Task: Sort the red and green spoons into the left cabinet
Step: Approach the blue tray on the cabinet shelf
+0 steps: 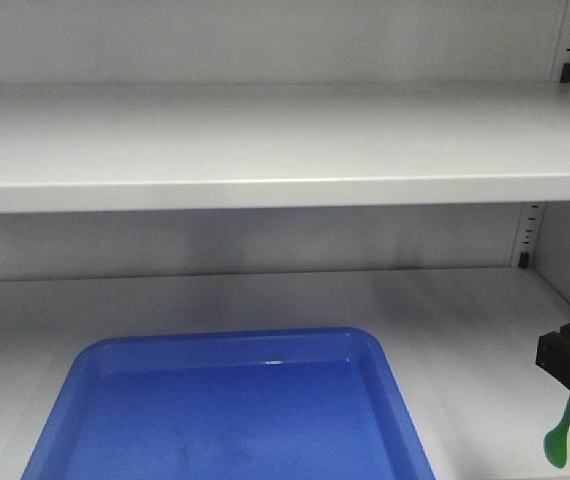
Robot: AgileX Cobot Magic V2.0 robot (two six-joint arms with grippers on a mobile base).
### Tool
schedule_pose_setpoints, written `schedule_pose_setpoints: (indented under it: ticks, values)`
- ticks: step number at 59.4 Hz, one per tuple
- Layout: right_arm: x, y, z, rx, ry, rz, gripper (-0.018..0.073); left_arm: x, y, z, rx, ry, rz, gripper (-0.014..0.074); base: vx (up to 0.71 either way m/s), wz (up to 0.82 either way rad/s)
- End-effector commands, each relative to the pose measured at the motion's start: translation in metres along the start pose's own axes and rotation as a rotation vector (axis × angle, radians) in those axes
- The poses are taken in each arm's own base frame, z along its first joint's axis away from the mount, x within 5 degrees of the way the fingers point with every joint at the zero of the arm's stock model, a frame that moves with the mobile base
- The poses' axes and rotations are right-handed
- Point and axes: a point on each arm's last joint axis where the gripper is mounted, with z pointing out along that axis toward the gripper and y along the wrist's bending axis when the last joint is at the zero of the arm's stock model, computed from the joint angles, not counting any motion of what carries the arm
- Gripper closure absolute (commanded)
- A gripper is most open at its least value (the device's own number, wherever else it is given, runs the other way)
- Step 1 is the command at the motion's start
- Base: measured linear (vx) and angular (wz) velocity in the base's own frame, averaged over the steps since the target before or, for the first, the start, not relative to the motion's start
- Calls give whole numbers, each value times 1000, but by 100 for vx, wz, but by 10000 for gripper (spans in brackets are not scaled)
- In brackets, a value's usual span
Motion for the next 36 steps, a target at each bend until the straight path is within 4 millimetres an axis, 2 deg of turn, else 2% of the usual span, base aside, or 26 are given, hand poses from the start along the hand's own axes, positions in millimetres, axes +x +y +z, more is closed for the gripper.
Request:
schedule_pose_setpoints:
  ticks: [1,17,36]
  values:
    - [-18,-3,-3,29,-113,-11,564,-14,1,-1,-20,-84,-17,594,23,2]
    - [-16,-3,0,27,-96,-11,564,-14,1,-1,-20,-83,-17,594,15,1]
    - [-16,-3,-1,27,-98,-11,564,-14,2,0,-20,-78,-18,594,1,0]
